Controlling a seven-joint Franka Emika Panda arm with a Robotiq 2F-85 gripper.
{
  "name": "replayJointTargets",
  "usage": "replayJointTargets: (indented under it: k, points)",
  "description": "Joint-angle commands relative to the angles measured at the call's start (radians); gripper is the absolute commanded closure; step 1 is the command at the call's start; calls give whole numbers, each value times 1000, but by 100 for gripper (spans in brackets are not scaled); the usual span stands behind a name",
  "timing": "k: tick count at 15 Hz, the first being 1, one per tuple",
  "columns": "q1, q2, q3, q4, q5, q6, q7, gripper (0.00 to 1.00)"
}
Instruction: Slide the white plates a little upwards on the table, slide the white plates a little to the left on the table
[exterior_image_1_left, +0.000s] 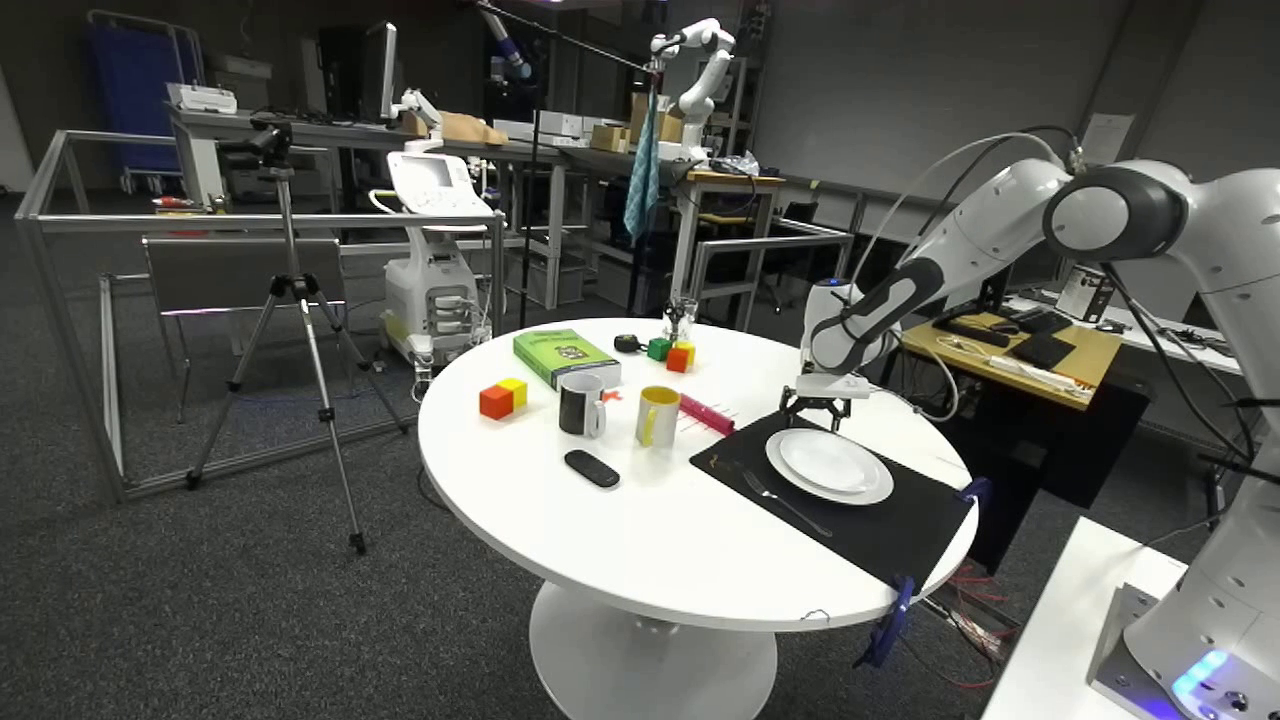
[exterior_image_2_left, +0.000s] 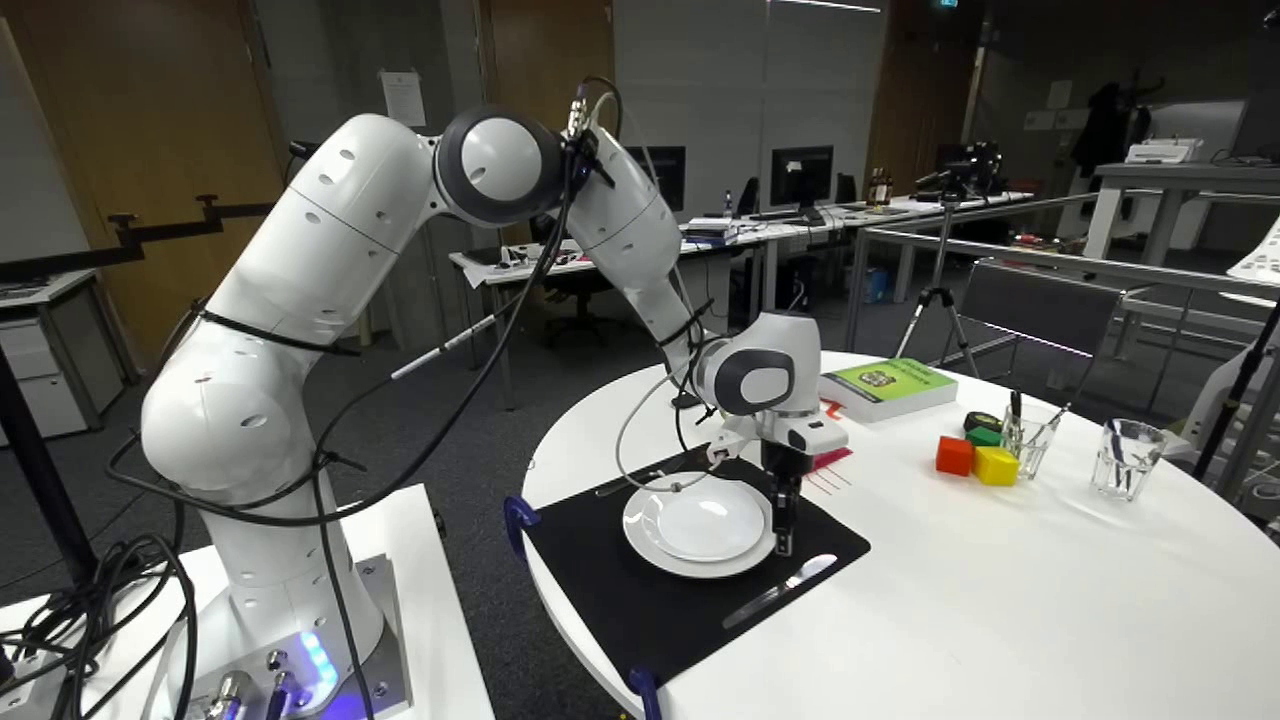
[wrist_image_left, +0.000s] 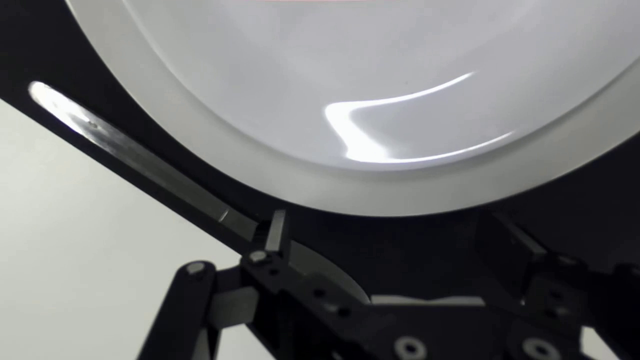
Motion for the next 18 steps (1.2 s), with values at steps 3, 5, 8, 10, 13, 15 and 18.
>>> replayJointTargets:
  k: [3,5,8,10,13,15,18]
  points:
    - [22,-58,-49,-29,-64,0,-68,0]
    - [21,-94,-48,-54,-76,17,-103,0]
    - [23,-158,-39,-89,-77,50,-143,0]
    - [28,-208,-32,-118,-74,62,-168,0]
    - [34,-288,-18,-169,-71,57,-203,0]
    - [37,-347,-8,-213,-75,45,-224,0]
    - [52,-438,-2,-293,-96,35,-240,0]
